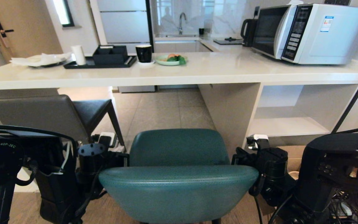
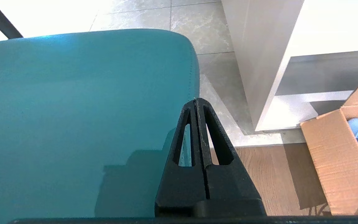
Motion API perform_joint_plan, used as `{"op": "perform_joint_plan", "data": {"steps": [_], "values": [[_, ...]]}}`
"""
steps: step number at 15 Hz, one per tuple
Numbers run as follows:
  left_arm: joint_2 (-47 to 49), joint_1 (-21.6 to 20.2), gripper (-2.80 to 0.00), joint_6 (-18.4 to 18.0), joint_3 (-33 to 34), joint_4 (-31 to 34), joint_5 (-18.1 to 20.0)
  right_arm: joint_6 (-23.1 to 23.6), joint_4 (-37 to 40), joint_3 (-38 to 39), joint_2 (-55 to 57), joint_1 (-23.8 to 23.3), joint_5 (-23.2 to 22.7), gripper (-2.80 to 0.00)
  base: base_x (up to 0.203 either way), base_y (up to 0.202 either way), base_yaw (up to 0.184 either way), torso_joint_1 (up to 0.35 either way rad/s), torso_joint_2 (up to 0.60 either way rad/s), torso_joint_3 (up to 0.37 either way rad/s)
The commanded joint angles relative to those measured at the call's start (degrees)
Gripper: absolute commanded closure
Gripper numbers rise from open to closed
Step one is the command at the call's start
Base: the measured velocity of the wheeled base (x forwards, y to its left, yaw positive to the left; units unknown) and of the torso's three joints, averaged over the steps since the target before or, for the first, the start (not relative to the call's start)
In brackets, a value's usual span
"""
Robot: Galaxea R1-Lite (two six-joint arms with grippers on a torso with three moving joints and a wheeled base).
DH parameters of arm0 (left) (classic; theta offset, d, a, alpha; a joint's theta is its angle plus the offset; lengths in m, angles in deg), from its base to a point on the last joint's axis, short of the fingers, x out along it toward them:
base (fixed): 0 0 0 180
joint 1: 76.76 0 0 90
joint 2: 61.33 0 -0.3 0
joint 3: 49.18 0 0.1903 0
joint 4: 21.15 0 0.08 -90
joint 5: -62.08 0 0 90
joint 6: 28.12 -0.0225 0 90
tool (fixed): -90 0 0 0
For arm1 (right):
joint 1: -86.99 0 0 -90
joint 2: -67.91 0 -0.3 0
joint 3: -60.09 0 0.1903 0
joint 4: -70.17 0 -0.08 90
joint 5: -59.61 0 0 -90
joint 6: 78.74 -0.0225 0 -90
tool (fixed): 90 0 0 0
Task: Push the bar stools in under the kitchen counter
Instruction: Pull the blue chair out from under the dining table, then pull the gray chair out from under the dining table
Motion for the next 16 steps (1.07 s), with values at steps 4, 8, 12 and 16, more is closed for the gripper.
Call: {"op": "perform_joint_plan", "data": {"steps": [4, 8, 12, 16], "values": [[-2.39, -3.99, 0.0, 0.34, -1.9, -0.56, 0.01, -0.16, -0.62, -2.78, -1.77, -6.18, 0.34, 0.0, 0.0, 0.0, 0.0, 0.0, 0.0, 0.0], [-3.05, -8.05, 0.0, 0.57, -3.7, -0.56, 0.45, -0.42, -0.21, -4.37, -4.92, -10.28, 0.05, 0.0, 0.0, 0.0, 0.0, 0.0, 0.0, 0.0], [-4.31, -8.31, 0.0, 0.61, -3.57, -0.56, 0.46, -0.52, -0.15, -4.13, -5.43, -10.44, 0.05, 0.0, 0.0, 0.0, 0.0, 0.0, 0.0, 0.0], [-10.34, -14.64, 0.0, 0.96, 1.31, -0.56, 4.02, -0.43, -0.28, -1.26, -7.95, -16.23, -0.24, 0.0, 0.0, 0.0, 0.0, 0.0, 0.0, 0.0]]}}
